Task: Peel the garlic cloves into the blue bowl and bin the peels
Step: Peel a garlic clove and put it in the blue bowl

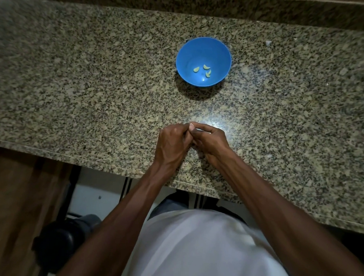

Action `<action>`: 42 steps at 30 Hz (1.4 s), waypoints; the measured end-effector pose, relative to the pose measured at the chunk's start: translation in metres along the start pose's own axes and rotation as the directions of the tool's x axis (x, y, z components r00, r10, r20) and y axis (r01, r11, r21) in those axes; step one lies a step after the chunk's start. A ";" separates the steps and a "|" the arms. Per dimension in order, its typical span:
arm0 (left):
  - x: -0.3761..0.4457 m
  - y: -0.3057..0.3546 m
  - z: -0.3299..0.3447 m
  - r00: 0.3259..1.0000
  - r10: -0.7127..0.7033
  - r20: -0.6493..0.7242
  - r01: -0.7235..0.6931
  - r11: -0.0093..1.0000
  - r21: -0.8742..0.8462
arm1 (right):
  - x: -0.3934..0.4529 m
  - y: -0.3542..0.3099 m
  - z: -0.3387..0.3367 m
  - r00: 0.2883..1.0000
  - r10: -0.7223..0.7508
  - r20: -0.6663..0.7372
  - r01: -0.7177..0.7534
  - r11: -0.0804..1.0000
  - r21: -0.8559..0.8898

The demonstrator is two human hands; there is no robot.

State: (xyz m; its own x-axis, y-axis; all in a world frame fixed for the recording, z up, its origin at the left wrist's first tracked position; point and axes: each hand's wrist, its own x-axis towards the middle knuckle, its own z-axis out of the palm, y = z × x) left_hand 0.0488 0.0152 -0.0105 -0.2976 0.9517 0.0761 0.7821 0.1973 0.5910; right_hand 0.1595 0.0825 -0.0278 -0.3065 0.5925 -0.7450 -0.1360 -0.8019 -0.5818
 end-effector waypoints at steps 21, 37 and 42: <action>0.007 -0.004 -0.017 0.909 -0.417 0.003 0.304 0.655 -0.692 | 0.004 -0.021 -0.008 0.904 -0.098 0.417 0.053 0.992 0.117; 0.033 -0.045 -0.038 0.926 -0.365 0.093 0.341 0.707 -0.620 | 0.019 0.000 0.026 0.947 -0.234 0.221 0.238 0.971 0.011; 0.036 -0.056 -0.038 0.913 -0.381 0.142 0.390 0.719 -0.576 | 0.018 0.011 0.031 0.932 -0.329 0.150 0.350 0.924 -0.151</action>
State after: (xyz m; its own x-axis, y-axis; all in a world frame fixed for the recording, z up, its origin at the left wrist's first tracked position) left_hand -0.0266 0.0292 -0.0110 -0.4924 0.8274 -0.2699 0.1309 0.3770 0.9169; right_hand 0.1229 0.0819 -0.0374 -0.3824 0.8045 -0.4545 -0.0906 -0.5222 -0.8480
